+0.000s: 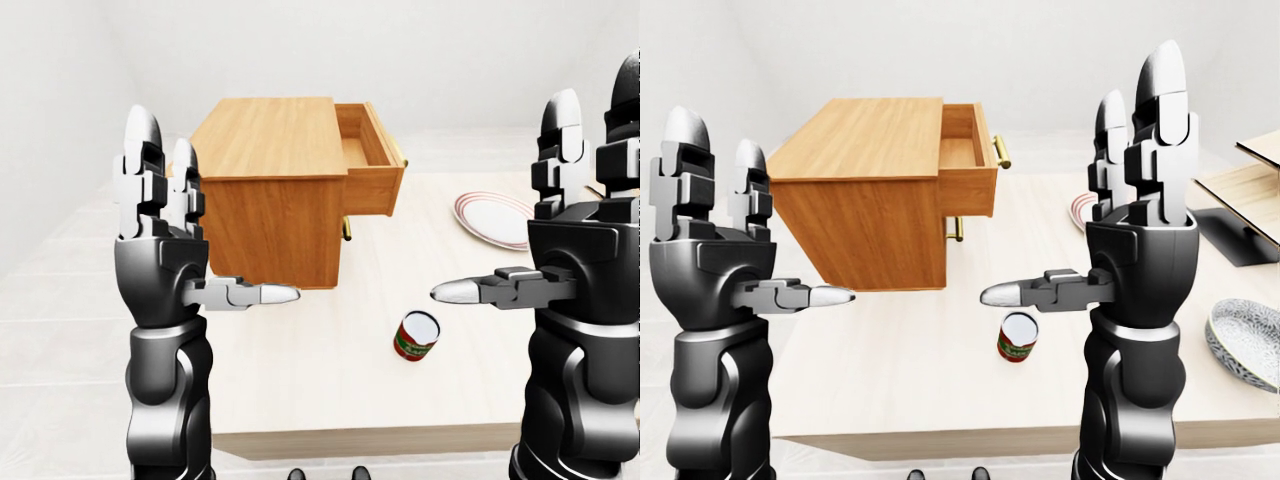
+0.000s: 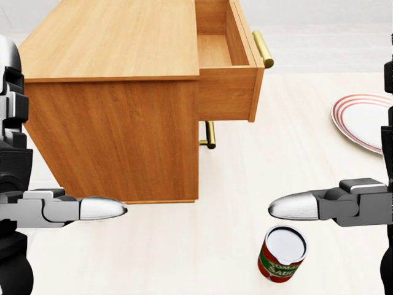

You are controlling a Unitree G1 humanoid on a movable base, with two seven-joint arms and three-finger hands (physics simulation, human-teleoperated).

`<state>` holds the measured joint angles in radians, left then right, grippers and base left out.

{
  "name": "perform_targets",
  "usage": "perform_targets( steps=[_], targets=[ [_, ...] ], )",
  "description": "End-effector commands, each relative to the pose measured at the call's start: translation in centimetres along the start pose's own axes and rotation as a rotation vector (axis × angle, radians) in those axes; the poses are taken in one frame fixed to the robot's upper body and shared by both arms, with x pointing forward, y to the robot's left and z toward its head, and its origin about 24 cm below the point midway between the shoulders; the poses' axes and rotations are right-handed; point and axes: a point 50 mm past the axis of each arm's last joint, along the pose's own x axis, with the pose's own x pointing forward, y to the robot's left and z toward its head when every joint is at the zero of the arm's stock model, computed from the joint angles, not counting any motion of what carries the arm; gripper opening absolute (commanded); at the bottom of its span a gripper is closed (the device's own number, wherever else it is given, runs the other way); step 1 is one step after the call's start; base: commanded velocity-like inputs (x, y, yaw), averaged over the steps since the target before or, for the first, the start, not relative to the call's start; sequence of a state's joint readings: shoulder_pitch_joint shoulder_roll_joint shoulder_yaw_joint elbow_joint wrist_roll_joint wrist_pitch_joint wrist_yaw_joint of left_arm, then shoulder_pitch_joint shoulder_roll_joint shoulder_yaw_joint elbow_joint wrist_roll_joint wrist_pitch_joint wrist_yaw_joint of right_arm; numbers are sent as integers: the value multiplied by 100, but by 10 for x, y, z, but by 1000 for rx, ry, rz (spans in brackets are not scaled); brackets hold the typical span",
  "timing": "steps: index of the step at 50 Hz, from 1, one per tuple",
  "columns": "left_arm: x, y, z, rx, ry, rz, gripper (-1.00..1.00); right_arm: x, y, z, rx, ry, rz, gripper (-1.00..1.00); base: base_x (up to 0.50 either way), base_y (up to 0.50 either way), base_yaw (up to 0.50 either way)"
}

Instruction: Close the top drawer of the cabinet.

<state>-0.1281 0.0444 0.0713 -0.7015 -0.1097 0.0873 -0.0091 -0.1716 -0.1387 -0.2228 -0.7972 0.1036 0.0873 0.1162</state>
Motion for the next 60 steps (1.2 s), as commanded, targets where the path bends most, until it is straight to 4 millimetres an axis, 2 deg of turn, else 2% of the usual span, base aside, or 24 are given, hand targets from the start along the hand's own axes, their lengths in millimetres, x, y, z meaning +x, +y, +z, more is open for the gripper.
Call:
perform_targets(
  steps=[1,26,44,51,57,60],
  targets=[
    [0,0,-2,-2,8,1,100,-1,1,-1,3,9,10,100,50,-6,0],
    [-2,-1,-5,-5,25,-1,100,-4,1,-10,-6,54,0,100,48,-1,0],
    [-1,-2,-2,8,11,-1,100,-6,0,-14,3,75,-23,100,0,0,0],
    [-3,-4,0,-3,6,-13,100,-1,4,-31,24,126,-18,100,0,0,0],
    [-4,-3,1,-1,4,-9,100,14,8,-55,45,185,-13,100,0,0,0],
    [-4,-3,1,-1,4,-8,100,18,9,-74,62,248,-15,100,0,0,0]
  ],
)
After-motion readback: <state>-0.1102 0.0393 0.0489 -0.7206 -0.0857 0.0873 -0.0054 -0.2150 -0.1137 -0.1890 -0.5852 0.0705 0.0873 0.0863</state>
